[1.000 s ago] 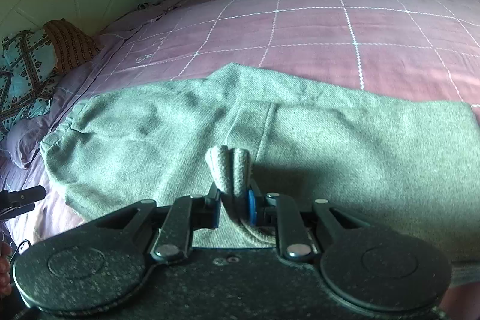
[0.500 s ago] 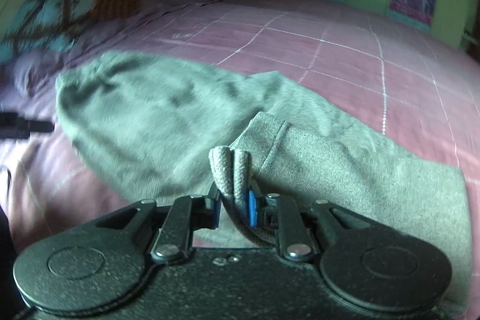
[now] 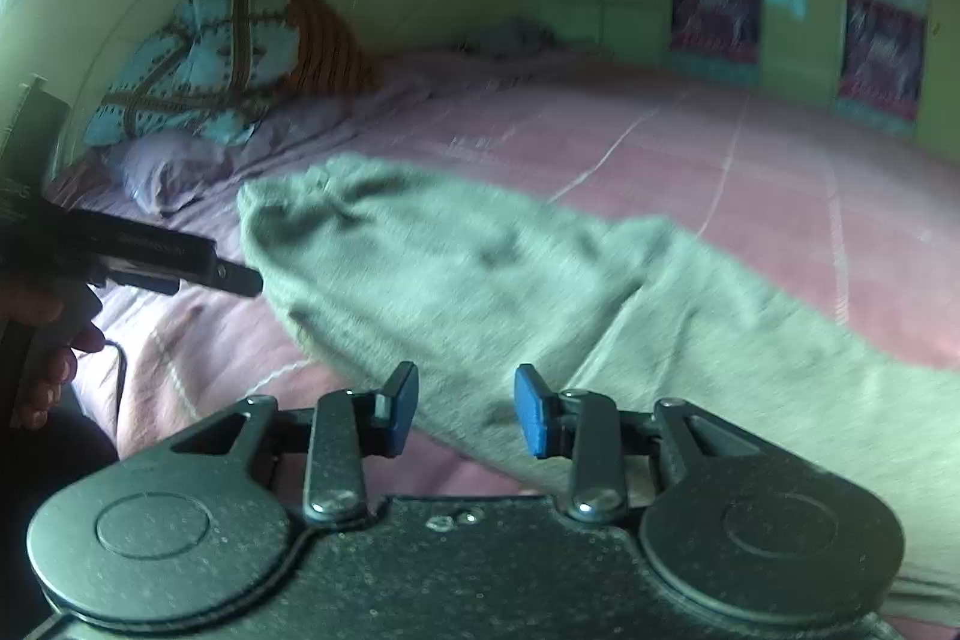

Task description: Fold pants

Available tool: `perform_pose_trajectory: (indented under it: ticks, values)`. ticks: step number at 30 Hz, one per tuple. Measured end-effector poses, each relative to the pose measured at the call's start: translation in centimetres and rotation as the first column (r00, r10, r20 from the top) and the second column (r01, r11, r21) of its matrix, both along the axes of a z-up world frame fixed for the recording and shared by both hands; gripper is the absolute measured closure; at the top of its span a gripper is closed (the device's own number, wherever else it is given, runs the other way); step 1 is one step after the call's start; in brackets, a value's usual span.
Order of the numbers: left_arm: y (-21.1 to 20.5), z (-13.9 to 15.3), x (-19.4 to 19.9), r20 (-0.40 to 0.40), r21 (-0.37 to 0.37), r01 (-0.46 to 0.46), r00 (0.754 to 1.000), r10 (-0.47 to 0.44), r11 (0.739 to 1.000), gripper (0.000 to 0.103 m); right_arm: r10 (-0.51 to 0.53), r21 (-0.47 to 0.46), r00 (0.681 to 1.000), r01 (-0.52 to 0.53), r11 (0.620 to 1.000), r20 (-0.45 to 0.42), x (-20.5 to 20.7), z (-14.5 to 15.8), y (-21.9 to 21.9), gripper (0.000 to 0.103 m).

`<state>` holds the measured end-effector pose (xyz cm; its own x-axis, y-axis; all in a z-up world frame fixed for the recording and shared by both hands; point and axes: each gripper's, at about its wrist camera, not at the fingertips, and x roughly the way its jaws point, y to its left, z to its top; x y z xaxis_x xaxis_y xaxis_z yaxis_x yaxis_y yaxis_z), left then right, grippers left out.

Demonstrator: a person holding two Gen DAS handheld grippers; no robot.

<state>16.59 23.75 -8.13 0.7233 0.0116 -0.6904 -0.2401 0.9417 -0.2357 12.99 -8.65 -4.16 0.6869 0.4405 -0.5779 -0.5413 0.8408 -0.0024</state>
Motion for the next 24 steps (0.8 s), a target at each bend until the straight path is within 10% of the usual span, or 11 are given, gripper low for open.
perform_pose_trajectory:
  ticks: [6, 11, 19, 20, 21, 24]
  values:
    - [-7.1, 1.0, 2.0, 0.079, -0.180, 0.207, 0.977, -0.196, 0.962, 0.000, -0.250, 0.076, 0.968, 0.247, 0.966, 0.028, -0.5, 1.7, -9.4, 0.070]
    - [-11.9, -1.3, 4.6, -0.004, -0.318, 0.290, 0.952, -0.307, 0.903, 0.020, -0.531, 0.153, 0.847, 0.526, 0.836, -0.012, -1.4, 1.8, -19.5, 0.068]
    - [-13.4, -3.0, 6.4, -0.053, -0.456, 0.279, 0.939, -0.339, 0.845, 0.020, -0.609, 0.257, 0.766, 0.643, 0.722, -0.206, -2.7, -0.9, -26.8, 0.068]
    - [-13.5, -3.2, 6.5, -0.050, -0.469, 0.287, 0.936, -0.350, 0.835, 0.030, -0.605, 0.254, 0.766, 0.643, 0.723, -0.218, -2.8, -1.2, -26.7, 0.067]
    - [-13.7, -3.7, 6.7, -0.056, -0.497, 0.290, 0.930, -0.364, 0.818, 0.060, -0.598, 0.234, 0.767, 0.641, 0.731, -0.232, -2.5, -1.6, -26.5, 0.067]
    - [-13.8, -5.3, 6.8, -0.072, -0.547, 0.258, 0.933, -0.352, 0.796, 0.075, -0.559, 0.192, 0.783, 0.614, 0.766, -0.273, -2.1, -2.5, -26.1, 0.067]
